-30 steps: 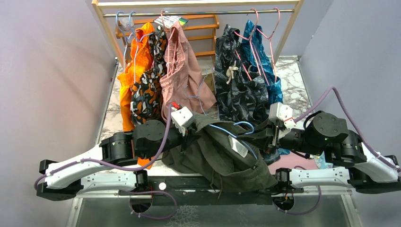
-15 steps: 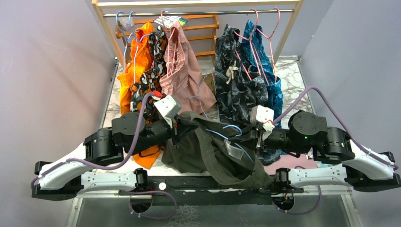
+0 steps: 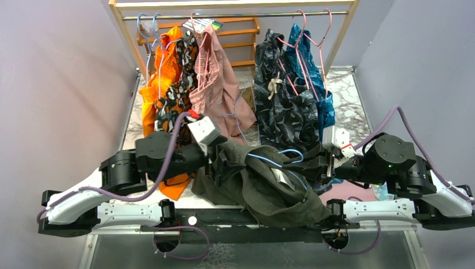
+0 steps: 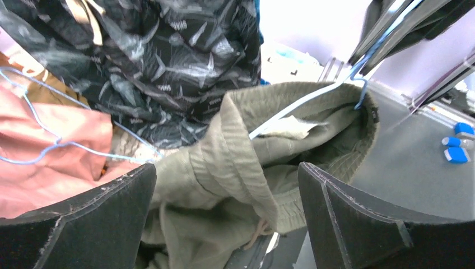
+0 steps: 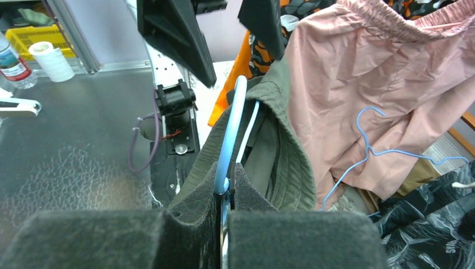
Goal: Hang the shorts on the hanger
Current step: Hang the shorts on the hanger.
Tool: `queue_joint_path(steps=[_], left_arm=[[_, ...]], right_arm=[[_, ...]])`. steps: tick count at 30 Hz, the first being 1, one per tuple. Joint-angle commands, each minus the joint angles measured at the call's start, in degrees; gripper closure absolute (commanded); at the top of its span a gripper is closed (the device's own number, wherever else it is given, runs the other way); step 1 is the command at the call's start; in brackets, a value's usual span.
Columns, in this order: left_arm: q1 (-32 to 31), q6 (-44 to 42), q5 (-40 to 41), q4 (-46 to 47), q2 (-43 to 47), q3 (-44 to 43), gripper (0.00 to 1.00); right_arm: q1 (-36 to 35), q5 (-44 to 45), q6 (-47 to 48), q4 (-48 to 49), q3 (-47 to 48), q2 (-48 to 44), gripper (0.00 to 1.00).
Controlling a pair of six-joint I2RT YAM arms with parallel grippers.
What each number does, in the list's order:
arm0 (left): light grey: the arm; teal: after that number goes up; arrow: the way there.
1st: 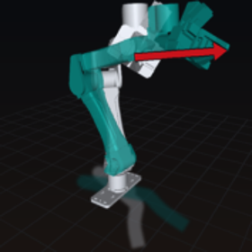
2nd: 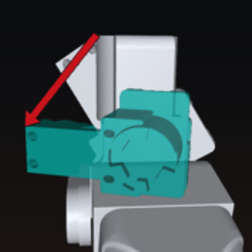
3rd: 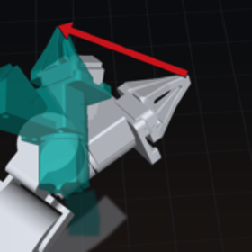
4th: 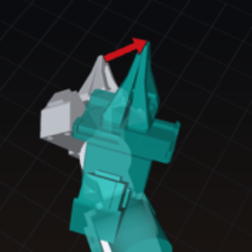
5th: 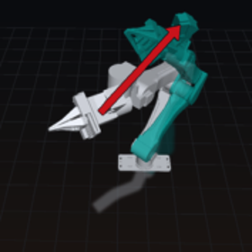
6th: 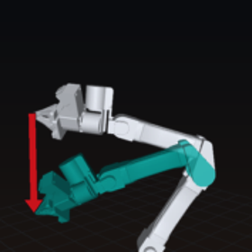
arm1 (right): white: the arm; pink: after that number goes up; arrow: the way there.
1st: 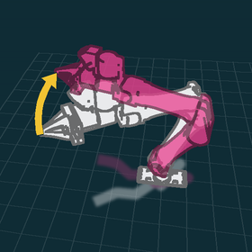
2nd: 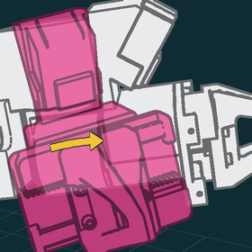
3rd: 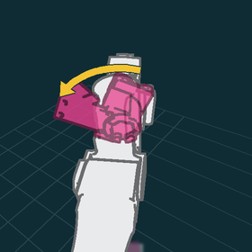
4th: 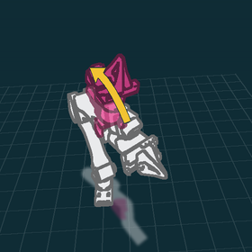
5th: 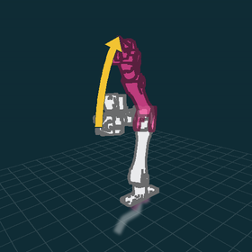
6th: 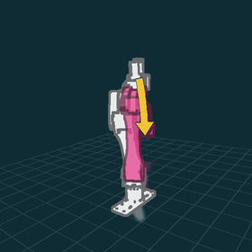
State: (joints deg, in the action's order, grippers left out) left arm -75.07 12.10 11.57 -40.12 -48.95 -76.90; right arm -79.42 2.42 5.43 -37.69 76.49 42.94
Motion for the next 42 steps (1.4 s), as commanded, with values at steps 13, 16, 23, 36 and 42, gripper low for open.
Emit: queue_joint_path(steps=[13, 16, 23, 36, 42], left_arm=[[0.18, -23.43, -19.87, 5.57, 0.64, -5.82, 0.01], [0.19, -24.92, -22.63, 5.51, -3.04, -5.46, 0.02], [0.18, -26.4, -27.49, 5.64, -8.75, -5.88, 0.1], [0.16, -26.92, -30.74, 6.0, -13.02, -5.65, 0.48], [0.19, -25.57, -30.93, 7.74, -11.59, -1.94, 0.5]], right_arm=[[-0.08, -10.11, -2.13, -5.67, 6.19, 2.39, 0.99], [-0.04, -10.32, -2.23, -5.57, 5.88, 2.67, 0.99], [-0.04, -10.86, -2.02, -4.89, 5.95, 3.39, 0.99], [-0.05, -12.09, 0.12, -3.35, 6.48, 6.43, 0.99], [-0.04, -12.99, 0.77, -2.1, 7.33, 7.84, 0.99]])
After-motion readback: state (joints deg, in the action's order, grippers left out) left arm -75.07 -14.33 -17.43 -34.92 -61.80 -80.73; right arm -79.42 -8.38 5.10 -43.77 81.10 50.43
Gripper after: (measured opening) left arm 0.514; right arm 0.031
